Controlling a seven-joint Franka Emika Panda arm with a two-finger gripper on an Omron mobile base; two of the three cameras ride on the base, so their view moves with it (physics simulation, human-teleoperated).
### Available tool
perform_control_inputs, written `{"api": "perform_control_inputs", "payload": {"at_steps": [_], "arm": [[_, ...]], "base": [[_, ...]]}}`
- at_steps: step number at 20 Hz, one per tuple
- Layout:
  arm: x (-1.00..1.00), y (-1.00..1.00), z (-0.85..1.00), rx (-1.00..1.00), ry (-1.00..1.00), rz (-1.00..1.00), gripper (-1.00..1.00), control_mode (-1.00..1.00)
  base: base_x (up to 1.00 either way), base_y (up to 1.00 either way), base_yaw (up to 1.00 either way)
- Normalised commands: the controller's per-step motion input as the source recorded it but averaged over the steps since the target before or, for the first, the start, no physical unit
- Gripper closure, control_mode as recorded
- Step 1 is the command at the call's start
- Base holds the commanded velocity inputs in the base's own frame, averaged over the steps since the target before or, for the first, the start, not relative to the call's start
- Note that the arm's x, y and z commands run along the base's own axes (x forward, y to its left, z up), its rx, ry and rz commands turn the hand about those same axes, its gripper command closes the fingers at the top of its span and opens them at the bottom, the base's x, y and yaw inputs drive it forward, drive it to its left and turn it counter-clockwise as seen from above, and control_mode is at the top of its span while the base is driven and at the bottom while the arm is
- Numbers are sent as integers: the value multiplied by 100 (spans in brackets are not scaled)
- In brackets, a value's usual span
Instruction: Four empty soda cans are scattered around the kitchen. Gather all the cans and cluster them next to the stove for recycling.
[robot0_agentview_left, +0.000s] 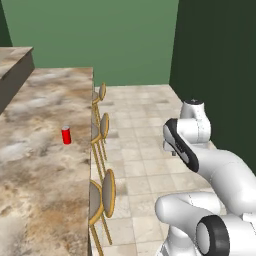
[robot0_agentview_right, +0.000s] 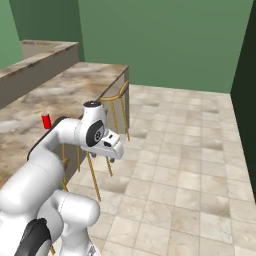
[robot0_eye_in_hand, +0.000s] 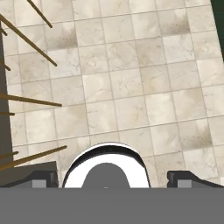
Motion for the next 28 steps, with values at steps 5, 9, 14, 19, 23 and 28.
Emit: {"api": "perform_control_inputs", "payload": {"at_steps": [5,9,14,19,23,28], "arm": [[0,0,0,0,0,0,-100,100],[0,0,0,0,0,0,-100,100],[0,0,0,0,0,0,-100,100],[0,0,0,0,0,0,-100,100],[0,0,0,0,0,0,-100,100],[0,0,0,0,0,0,-100,100]], "base": [[8,-56,-5],[63,-28,1],[69,-11,25],[59,-8,42],[51,-7,53],[45,-5,61]]}}
